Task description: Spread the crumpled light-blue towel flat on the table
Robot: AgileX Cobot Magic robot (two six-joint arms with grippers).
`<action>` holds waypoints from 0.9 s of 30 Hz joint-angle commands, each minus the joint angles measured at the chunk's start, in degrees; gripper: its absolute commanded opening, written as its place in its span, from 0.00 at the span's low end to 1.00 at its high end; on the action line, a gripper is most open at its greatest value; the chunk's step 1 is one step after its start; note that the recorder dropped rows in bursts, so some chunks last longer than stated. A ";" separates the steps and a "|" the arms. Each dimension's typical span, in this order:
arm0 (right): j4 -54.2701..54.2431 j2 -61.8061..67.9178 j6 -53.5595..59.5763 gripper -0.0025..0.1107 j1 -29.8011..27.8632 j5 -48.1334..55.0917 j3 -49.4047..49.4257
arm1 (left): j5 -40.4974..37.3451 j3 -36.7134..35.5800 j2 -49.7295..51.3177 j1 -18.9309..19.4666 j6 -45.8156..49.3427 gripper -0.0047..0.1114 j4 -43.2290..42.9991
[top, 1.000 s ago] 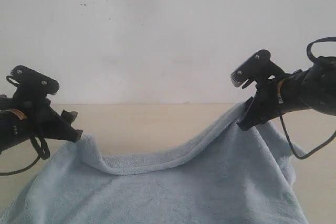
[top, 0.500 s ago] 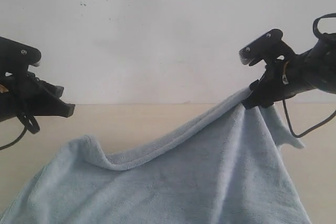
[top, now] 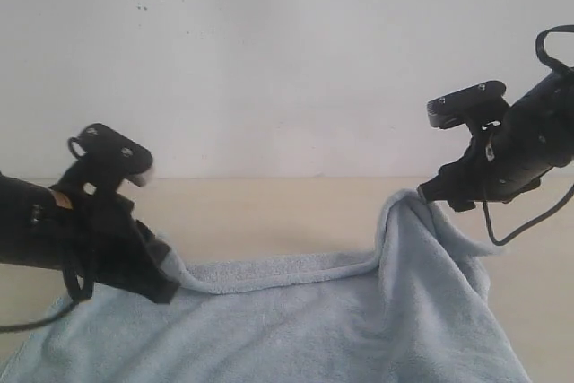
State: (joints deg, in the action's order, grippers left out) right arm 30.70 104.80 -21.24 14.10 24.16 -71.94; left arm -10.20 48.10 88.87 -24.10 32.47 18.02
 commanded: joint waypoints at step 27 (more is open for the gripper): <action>-6.07 -0.27 4.30 0.47 -0.29 4.54 -0.33 | 1.57 4.35 10.91 -11.70 -1.47 0.07 9.63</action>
State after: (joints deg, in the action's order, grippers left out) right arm 25.32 104.80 -16.67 14.10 29.25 -71.94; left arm -8.50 52.00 99.12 -35.33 31.14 25.77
